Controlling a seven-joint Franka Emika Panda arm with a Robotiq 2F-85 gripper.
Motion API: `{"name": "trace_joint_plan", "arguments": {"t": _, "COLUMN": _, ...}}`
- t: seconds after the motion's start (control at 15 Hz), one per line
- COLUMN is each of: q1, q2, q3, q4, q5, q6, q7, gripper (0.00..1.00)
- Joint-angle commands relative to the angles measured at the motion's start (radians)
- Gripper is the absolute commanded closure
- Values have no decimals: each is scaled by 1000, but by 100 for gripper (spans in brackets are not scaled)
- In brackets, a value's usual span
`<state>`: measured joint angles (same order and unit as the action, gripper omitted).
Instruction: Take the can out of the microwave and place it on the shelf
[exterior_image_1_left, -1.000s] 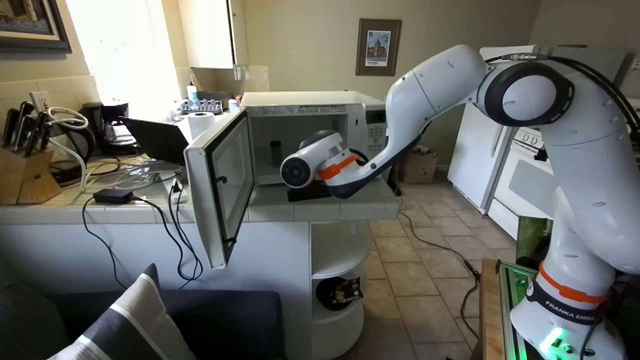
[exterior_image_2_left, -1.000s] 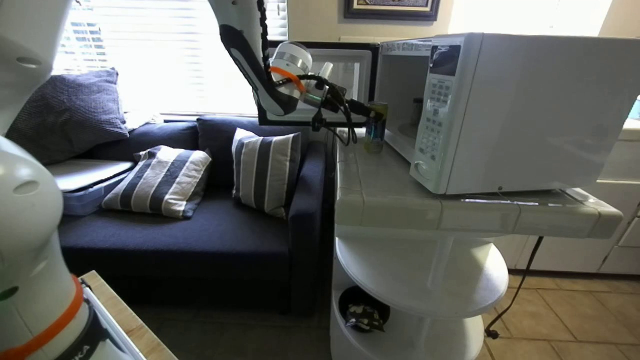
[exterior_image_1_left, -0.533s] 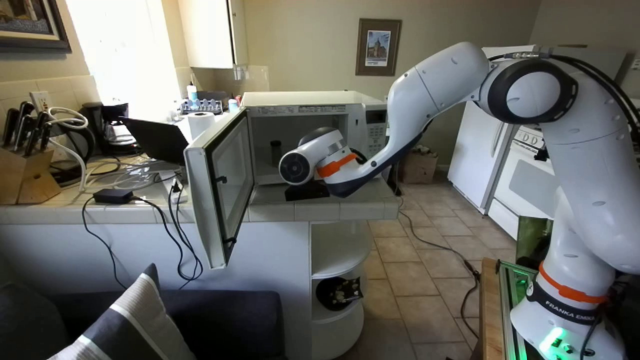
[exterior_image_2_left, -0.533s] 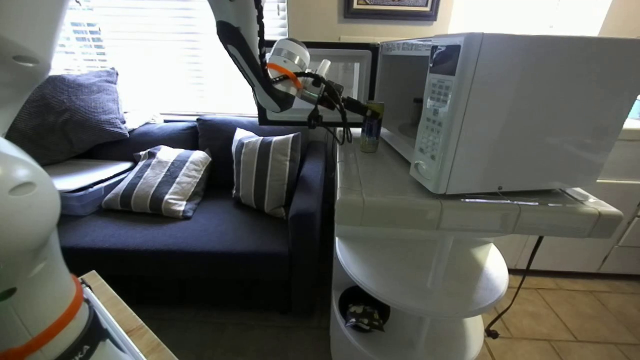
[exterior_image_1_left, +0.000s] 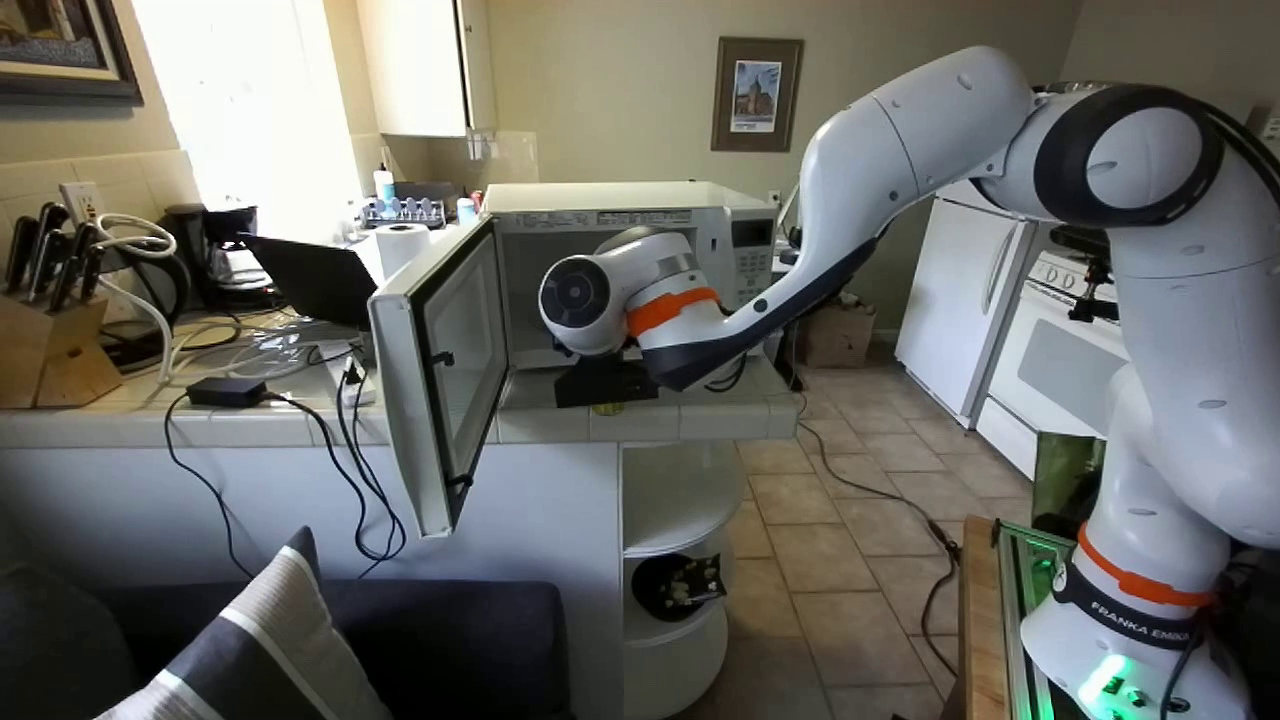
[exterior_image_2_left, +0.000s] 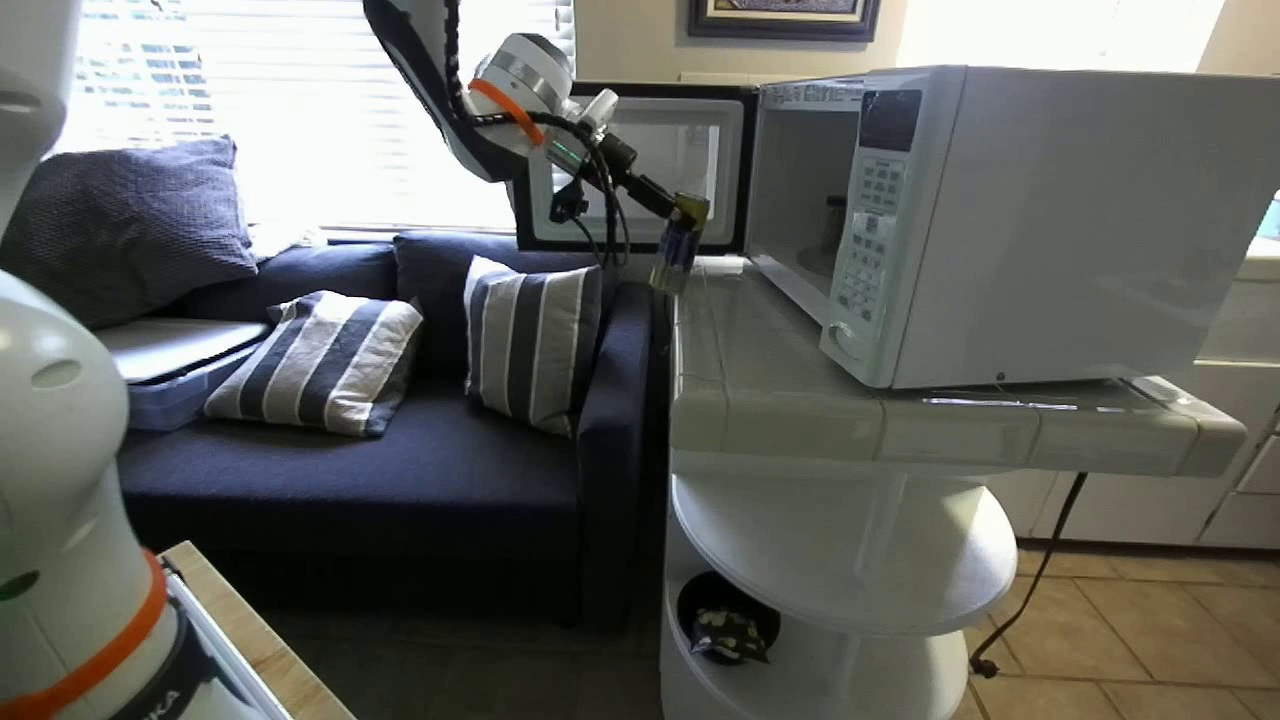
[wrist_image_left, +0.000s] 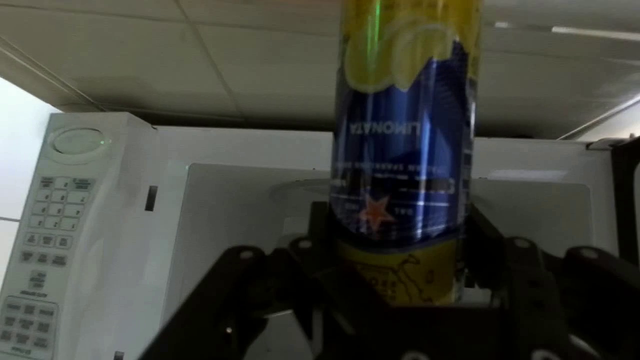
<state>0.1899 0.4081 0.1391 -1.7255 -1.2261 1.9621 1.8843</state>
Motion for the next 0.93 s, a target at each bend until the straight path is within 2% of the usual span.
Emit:
{"name": "trace_joint_plan", "arguments": {"t": 0.0, "q1": 36, "q2": -34, "q3": 17, "q4": -32, "q5": 95, "q6": -59, "q7": 3, "gripper": 62}}
{"name": "trace_joint_plan", "arguments": {"t": 0.2, "q1": 57, "q2": -8, "q3": 19, "q4": -19, "q5": 143, "q6": -78, "q7": 10, "gripper": 62}}
{"name": "trace_joint_plan", "arguments": {"t": 0.33, "q1": 68, "q2": 24, "q3": 9, "q4": -8, "q5": 148, "q6": -78, "q7": 29, "gripper": 62}}
{"name": "trace_joint_plan", "arguments": {"t": 0.67, "q1": 90, "q2": 111, "q3": -8, "q4": 5, "q5": 147, "q6": -161, "q7": 107, "gripper": 62}}
{"name": "trace_joint_plan", "arguments": {"t": 0.87, "q1": 90, "q2": 131, "q3": 6, "q4": 7, "q5": 145, "q6": -120, "q7": 107, "gripper": 62}}
